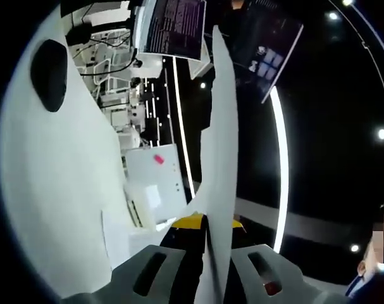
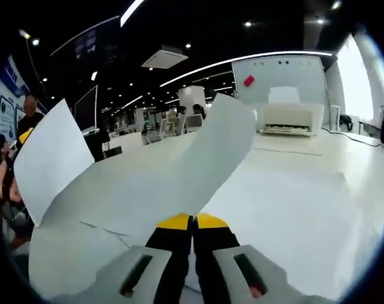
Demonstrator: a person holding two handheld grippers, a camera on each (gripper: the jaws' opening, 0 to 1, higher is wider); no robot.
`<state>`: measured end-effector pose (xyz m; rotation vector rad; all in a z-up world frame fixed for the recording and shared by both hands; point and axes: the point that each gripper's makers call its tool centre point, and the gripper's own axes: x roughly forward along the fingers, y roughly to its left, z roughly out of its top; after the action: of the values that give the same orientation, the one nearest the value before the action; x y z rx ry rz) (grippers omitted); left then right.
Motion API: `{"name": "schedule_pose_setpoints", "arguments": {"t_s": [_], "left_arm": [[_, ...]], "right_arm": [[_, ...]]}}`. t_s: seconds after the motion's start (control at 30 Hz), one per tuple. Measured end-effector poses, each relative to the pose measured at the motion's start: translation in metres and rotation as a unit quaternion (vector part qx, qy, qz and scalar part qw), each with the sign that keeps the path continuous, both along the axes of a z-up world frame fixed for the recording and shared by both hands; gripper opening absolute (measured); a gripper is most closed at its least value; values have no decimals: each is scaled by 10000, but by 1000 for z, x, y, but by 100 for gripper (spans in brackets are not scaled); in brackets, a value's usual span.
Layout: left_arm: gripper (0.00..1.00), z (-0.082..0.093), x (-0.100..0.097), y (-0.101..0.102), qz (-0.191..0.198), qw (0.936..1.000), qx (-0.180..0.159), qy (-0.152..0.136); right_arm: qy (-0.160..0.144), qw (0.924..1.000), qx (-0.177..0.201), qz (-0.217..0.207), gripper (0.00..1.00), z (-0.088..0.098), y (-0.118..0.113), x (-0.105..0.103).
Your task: Organize the stack of printing papers by aligning and flattening the scattered papers on the table
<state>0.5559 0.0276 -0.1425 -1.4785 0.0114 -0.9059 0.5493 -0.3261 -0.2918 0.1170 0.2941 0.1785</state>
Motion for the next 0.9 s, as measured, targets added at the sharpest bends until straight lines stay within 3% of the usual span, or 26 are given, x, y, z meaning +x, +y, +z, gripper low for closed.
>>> {"name": "schedule_pose_setpoints", "arguments": {"t_s": [0.9], "left_arm": [[6,0,-2,-1,-23,10000,1,4]], "right_arm": [[-225,9988,406,-182,0,13,2,-10]]}}
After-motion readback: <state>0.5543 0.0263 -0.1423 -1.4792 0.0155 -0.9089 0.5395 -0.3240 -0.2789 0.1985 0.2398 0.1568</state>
